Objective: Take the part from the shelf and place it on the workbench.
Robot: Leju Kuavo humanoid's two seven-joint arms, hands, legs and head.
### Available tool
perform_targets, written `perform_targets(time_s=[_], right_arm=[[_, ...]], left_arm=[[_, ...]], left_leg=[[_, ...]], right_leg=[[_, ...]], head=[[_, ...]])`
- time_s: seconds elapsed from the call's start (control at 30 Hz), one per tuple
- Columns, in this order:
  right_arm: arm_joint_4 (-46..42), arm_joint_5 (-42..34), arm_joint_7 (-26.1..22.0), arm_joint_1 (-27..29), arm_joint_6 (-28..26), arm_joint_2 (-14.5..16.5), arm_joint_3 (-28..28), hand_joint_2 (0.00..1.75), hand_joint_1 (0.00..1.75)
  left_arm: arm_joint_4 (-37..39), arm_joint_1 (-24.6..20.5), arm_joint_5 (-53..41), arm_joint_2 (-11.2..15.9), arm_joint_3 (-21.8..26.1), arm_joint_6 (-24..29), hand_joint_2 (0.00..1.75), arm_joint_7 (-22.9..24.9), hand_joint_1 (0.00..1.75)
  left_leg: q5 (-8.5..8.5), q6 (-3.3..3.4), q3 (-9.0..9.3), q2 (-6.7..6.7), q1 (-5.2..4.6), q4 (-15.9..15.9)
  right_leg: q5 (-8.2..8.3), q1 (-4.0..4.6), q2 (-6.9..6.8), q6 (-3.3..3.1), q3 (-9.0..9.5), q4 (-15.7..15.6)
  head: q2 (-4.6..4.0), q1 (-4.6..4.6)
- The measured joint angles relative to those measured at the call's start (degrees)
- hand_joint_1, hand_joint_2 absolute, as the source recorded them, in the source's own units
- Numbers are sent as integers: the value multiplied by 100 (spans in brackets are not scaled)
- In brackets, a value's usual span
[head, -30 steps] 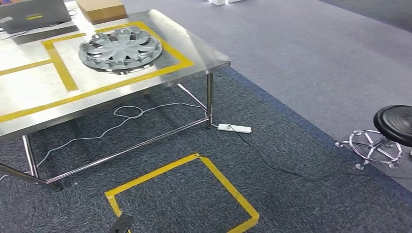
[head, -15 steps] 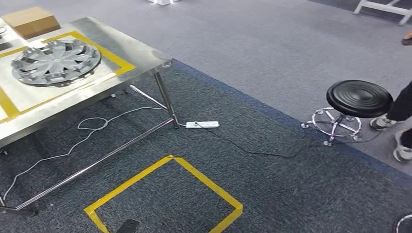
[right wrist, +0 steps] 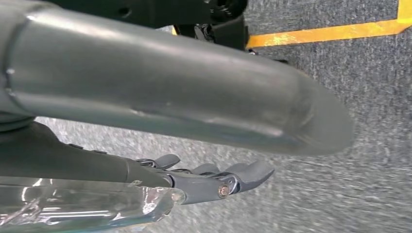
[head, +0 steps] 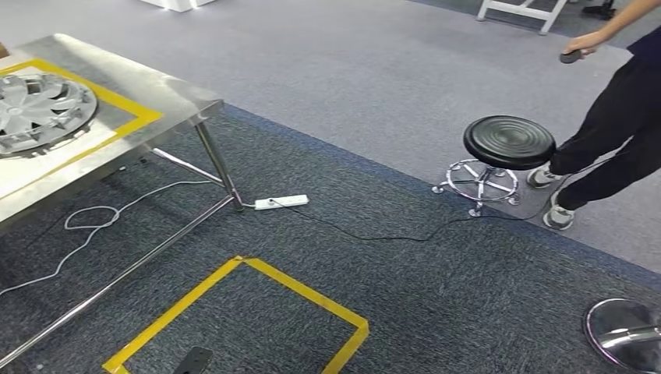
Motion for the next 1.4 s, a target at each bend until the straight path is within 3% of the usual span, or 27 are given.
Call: perform_targets(time_s=[0.07,0.1,0.13,0.17,0.23,0.27,0.3,0.37,0.43,0.53,0.57,0.6,0.63,0.67,0.73,0.8,0.87,0.9,0.97,1.0,1.03,1.1,1.13,1.17,1.27,1.33,1.4], right_arm=[[7,26,155,-39,-64,2,3,0,0],[11,44,227,-34,-92,2,3,0,0],[17,67,302,-25,-131,2,4,0,0],[22,86,363,-20,-179,1,4,0,0],[29,112,436,-31,-278,-11,4,0,0],[29,121,430,-40,-305,-27,4,0,0],[29,140,410,-44,-316,-53,4,0,0],[29,214,338,-26,-309,-121,13,0,0],[28,332,234,-11,-286,-207,49,0,0],[27,497,145,-76,-257,-349,148,0,0],[27,526,136,-104,-253,-385,178,0,0],[27,541,125,-124,-246,-418,201,0,0],[27,543,112,-140,-237,-442,216,0,0],[27,540,98,-158,-224,-456,226,0,0],[27,533,83,-207,-203,-463,241,0,0],[27,527,75,-250,-204,-452,259,0,0],[29,530,86,-227,-213,-433,267,0,0],[32,537,104,-192,-213,-417,270,0,0],[41,553,131,-141,-204,-379,277,0,0],[45,558,124,-135,-199,-359,283,0,0],[49,566,98,-136,-195,-347,290,0,0],[51,580,-22,-127,-184,-335,307,0,0],[51,587,-119,-121,-175,-334,312,0,0],[50,588,-233,-125,-160,-335,314,0,0],[43,580,-456,-213,-118,-369,318,0,0],[37,543,-430,-248,-136,-438,315,0,0],[33,482,-350,-203,-185,-545,297,0,0]], left_arm=[[1,7,117,7,110,10,0,161,0],[1,8,151,9,151,16,0,256,0],[1,8,192,7,198,21,0,336,0],[1,7,242,-1,245,21,0,373,0],[0,9,376,-18,359,5,0,315,0],[0,8,446,-25,419,-7,0,230,0],[0,5,503,-30,484,-18,0,138,0],[0,-5,579,-38,591,-40,0,-36,0],[0,-18,634,-44,674,-72,0,-205,0],[0,-22,744,-54,804,-121,0,-443,0],[0,-19,770,-60,842,-142,0,-517,0],[0,-19,771,-66,871,-159,0,-578,0],[0,-21,750,-73,889,-172,0,-615,0],[0,-24,707,-79,896,-174,0,-612,0],[1,-25,608,-84,896,-126,0,-444,0],[3,-22,543,-84,894,-47,0,-145,0],[4,-6,495,-78,890,4,0,61,0],[4,3,472,-71,886,20,0,97,0],[4,24,442,-59,880,45,0,116,0],[4,41,436,-55,880,48,0,111,0],[4,64,434,-52,881,38,0,83,0],[4,104,416,-43,880,-18,0,-46,0],[4,111,401,-39,877,-64,0,-134,0],[4,109,382,-38,872,-105,0,-215,0],[4,94,357,-35,858,-143,0,-307,0],[4,78,384,-36,857,-125,0,-244,0],[4,57,417,-59,858,-112,0,-146,0]], left_leg=[[-10,14,0,191,-23,3],[-14,14,2,265,-27,5],[-19,8,8,333,-26,6],[-30,-6,21,397,-24,9],[-68,-59,52,509,-48,31],[-85,-89,65,559,-69,45],[-94,-116,72,607,-87,55],[-109,-166,84,681,-83,58],[-251,-217,36,523,-52,205],[-782,-248,-419,161,-31,1210],[-884,-248,-584,120,-29,1538],[-874,-245,-676,101,-28,1693],[-752,-237,-669,82,-25,1634],[-549,-225,-564,44,-18,1377],[-169,-196,-253,-193,11,662],[-70,-173,-78,-407,33,235],[-88,-122,-57,-377,27,151],[-73,-83,-52,-319,25,132],[-47,-4,-38,-176,22,94],[-47,20,-35,-91,4,88],[-53,39,-34,0,-18,88],[-63,54,-32,182,-50,90],[-68,56,-29,259,-58,91],[-75,50,-21,331,-61,92],[-117,-14,38,525,-90,97],[-128,-72,82,619,-110,85],[-147,-134,118,644,-91,70]], right_leg=[[-302,-1,-93,22,-302,704],[-290,-1,-104,27,-309,773],[-177,-1,-122,29,-197,612],[1,-1,-181,27,19,255],[297,4,-430,-3,485,-530],[369,9,-513,-39,622,-766],[387,19,-539,-82,666,-853],[408,29,-406,-177,640,-860],[435,19,-283,-251,623,-873],[466,7,-68,-326,594,-880],[472,8,17,-335,585,-880],[478,8,103,-335,580,-880],[484,6,188,-329,579,-880],[492,2,270,-317,579,-880],[508,-2,431,-272,561,-866],[531,-4,570,-199,505,-852],[571,-27,688,-110,446,-884],[569,-32,642,-77,414,-878],[382,-15,320,-38,237,-590],[194,-4,107,-33,78,-261],[-8,1,-21,-26,-109,124],[-210,2,-94,-18,-345,650],[-157,3,-103,-20,-311,626],[-14,4,-132,-27,-155,379],[394,23,-419,-77,491,-666],[434,48,-459,-139,579,-840],[459,45,-351,-210,580,-871]], head=[[0,7],[0,8],[0,9],[0,10],[0,12],[0,4],[0,-5],[0,-23],[0,-28],[0,-41],[0,-42],[0,-41],[0,-42],[0,-41],[0,-43],[0,-43],[0,-43],[0,-40],[0,4],[0,24],[0,42],[0,42],[0,44],[0,45],[0,40],[0,28],[0,23]])
